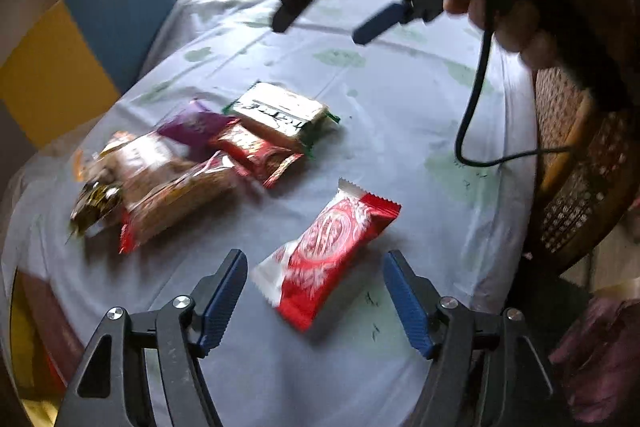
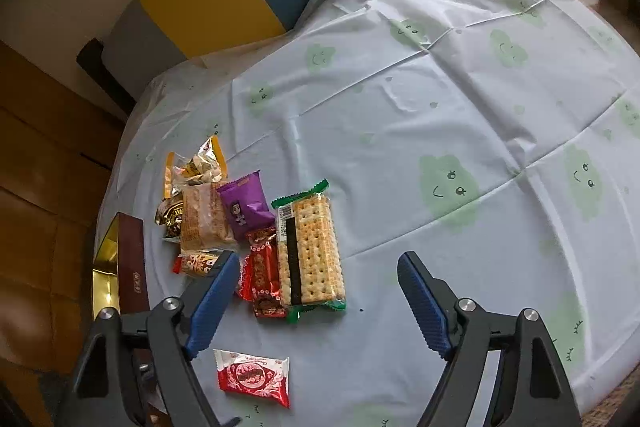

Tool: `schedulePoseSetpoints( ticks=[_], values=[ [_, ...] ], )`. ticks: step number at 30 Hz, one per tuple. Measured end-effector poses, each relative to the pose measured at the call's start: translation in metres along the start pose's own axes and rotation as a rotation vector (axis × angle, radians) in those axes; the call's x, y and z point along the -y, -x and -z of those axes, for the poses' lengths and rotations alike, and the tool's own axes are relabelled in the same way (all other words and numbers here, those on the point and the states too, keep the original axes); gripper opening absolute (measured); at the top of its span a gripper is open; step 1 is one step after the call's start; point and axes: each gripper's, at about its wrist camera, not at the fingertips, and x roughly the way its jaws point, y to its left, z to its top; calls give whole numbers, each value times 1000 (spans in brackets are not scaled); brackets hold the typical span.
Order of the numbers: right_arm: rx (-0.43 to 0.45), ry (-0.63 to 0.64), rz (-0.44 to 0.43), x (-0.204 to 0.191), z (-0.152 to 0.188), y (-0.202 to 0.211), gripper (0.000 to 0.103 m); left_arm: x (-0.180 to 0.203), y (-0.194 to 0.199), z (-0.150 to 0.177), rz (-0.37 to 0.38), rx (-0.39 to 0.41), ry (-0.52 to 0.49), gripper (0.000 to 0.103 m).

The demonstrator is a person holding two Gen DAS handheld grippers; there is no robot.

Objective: Organize snacks
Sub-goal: 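Release stick packet into tray with right tool while left tool reaches red-and-white wafer packet, then grasp red-and-white wafer packet with left tool while right tool approaches red-and-gold packet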

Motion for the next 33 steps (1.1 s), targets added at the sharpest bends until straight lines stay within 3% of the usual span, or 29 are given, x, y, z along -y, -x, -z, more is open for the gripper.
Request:
schedulePoseSetpoints(
  ticks=[6,7,8,9,11,14,19,24,27,29,31,33],
  values=[
    [-6,-10,-6,2,-1,-1,83,5,-28,-18,12,-43,-71,72],
    [-9,-10,-6,2,-1,-2,83,4,-29,-19,25,-39,-62,67],
    [-11,-11,-6,2,-1,-2,83,2,-29,-19,57,-30,-36,51],
    [-11,-10,-7,2,-1,-2,83,-1,-29,-18,92,-26,4,41],
    [-9,-4,-1,1,-1,-3,83,-3,-26,-12,78,-8,59,38],
    [4,9,5,-1,-2,-1,83,-14,-16,4,99,32,191,36],
    [-4,18,13,-1,-1,-3,83,-40,10,45,-5,98,413,36],
    [-10,38,19,-4,0,-4,83,-59,10,74,-49,122,538,38],
    [-15,68,27,-9,3,-6,82,-57,9,80,-66,143,542,39],
    [-28,109,32,-16,5,-9,75,-53,9,81,-87,152,528,39],
    [-44,170,24,-27,9,-13,54,-50,11,80,-92,153,527,39],
    [-59,233,5,-39,15,-15,43,-52,12,81,-81,155,538,39]
  ],
)
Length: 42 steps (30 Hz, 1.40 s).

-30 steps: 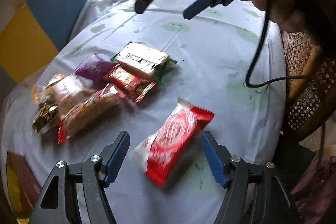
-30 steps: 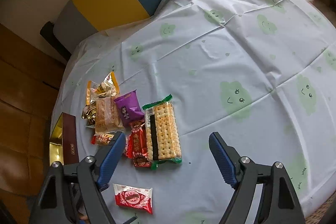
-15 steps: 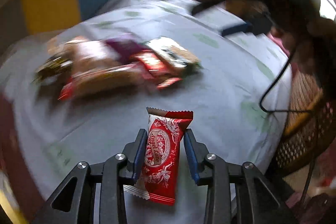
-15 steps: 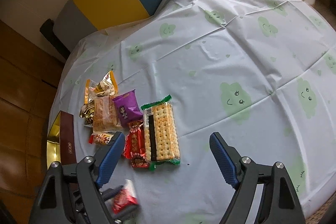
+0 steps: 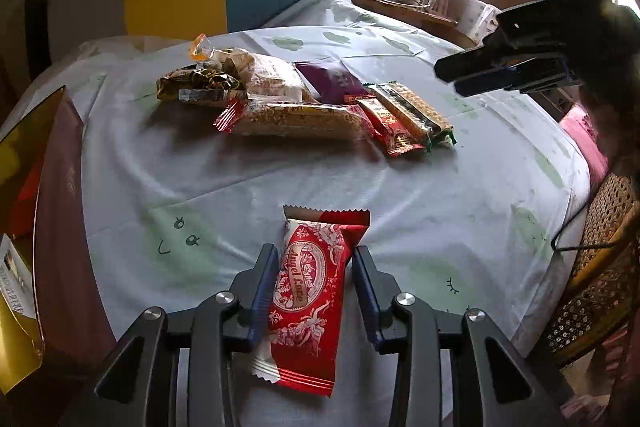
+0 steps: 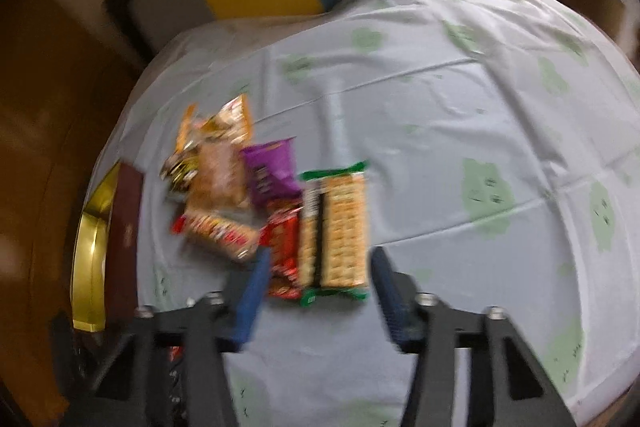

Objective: Organize snacks
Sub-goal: 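Grasp red-and-white wafer packet with left tool while right tool approaches red-and-gold packet, then drop wafer packet into tray with left tool while right tool grasps red-and-gold packet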

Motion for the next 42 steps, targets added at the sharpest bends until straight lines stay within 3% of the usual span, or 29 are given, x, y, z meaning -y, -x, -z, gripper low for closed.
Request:
schedulePoseSetpoints(
  ticks=[4,9,13,16,21,28,34,38,42],
  values=[
    [-56,125,-43,-35,6,-10,36,-2,-2,0,8,9,12,39],
    [-101,263,33,-69,2,-40,36,-6,0,3,18,15,29,39],
    [-137,340,166,-70,6,-72,37,-9,1,4,27,17,34,40],
    [-188,311,187,-57,9,-81,35,-10,0,4,29,20,37,40],
    [-194,238,108,-47,0,-78,35,-11,0,4,30,24,33,40],
    [-183,251,119,-45,-5,-80,34,-15,10,-4,66,-6,71,36],
    [-182,272,142,-48,-2,-81,32,-19,47,-13,106,64,102,36],
    [-185,275,146,-47,-2,-80,32,-42,76,-22,145,111,213,36],
    [-180,319,173,-56,1,-87,32,-96,108,-28,124,195,426,36]
  ],
)
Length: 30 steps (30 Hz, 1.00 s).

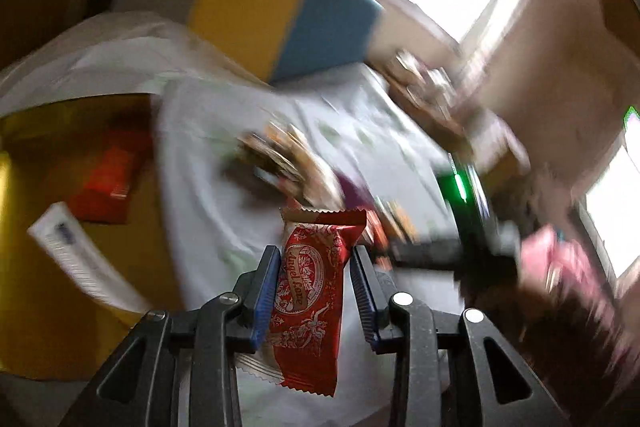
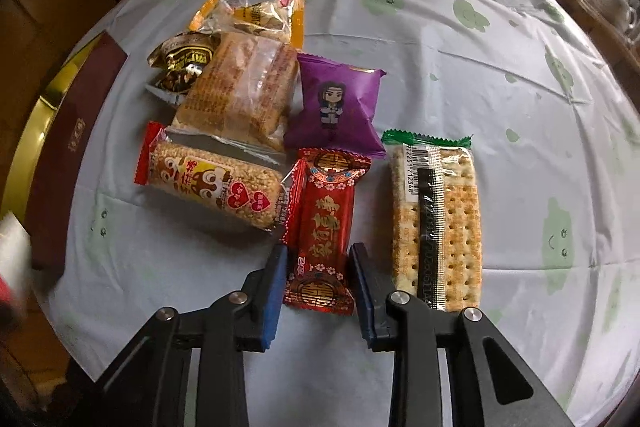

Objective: Organize snacks
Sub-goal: 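Drop wafer packet into tray with left tool while right tool grasps red-and-gold packet, then carry the red-and-gold packet to the gold tray with the right tool and release it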

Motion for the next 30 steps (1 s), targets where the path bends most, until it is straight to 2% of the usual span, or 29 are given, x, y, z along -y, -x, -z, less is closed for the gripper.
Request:
schedulePoseSetpoints(
  ticks=[3,6,8,12,19,21,24,27,30],
  values=[
    [5,23,18,-5,0,-1,32,-44,21,-18,-38,73,186,36],
    [8,36,29,-12,3,1,32,-82,22,-25,-68,82,346,36],
    [8,41,32,-15,6,-1,32,-98,20,-27,-77,82,420,36],
    [8,49,38,-18,7,-1,32,-111,5,-30,-73,71,503,37],
    [6,49,37,-21,6,-5,32,-116,-27,-26,-73,12,554,40],
    [6,50,37,-21,5,-5,32,-117,-28,-22,-99,-6,540,40],
    [5,54,40,-20,5,-5,32,-112,-26,-17,-191,-19,472,39],
    [5,62,45,-22,4,-6,32,-109,-23,-12,-228,-22,442,39],
    [7,65,49,-24,5,-6,32,-102,-20,-7,-297,-35,372,39]
  ],
)
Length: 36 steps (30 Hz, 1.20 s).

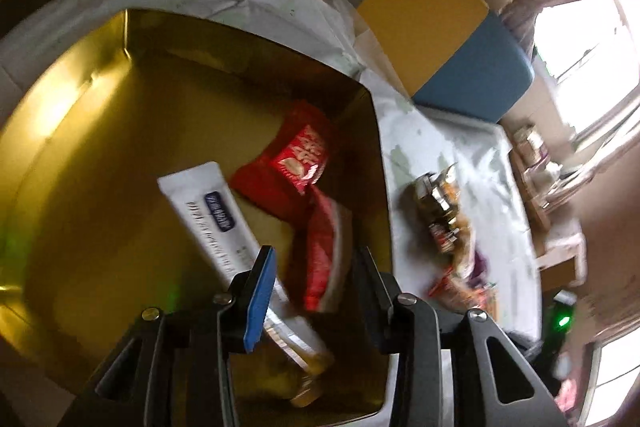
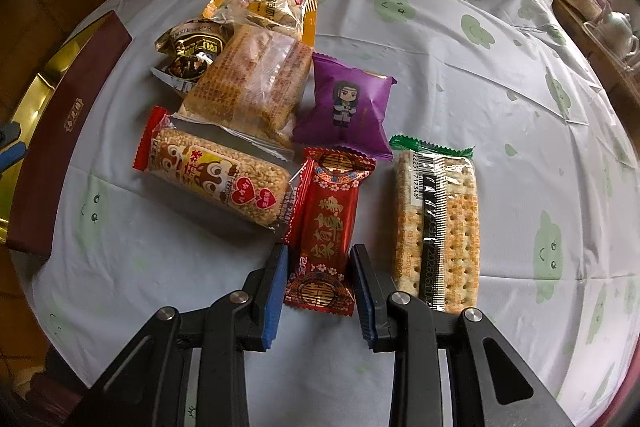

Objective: Organize snacks
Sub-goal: 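Carry the red-and-gold packet to the gold tray with the right tool and release it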

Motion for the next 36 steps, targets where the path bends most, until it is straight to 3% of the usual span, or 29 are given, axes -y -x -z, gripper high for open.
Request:
schedulePoseSetpoints(
  ticks=[5,12,17,22,24,26,36],
  values=[
    [4,9,9,-5,3,1,32,-1,16,8,-81,35,-91,40],
    [-44,-39,-33,-2,10,8,30,-12,30,7,-125,65,-90,41],
    [-56,-184,-150,12,28,22,29,-25,40,7,-136,79,-71,41],
    [34,-322,-287,28,51,45,26,-32,45,7,-156,94,-66,41],
    [77,-319,-277,27,55,57,24,-36,46,7,-160,97,-52,41],
    [118,-331,-287,24,57,67,6,-40,48,6,-161,101,-40,41],
    [75,-357,-265,25,66,56,9,-37,47,10,-148,98,-50,41]
  ],
)
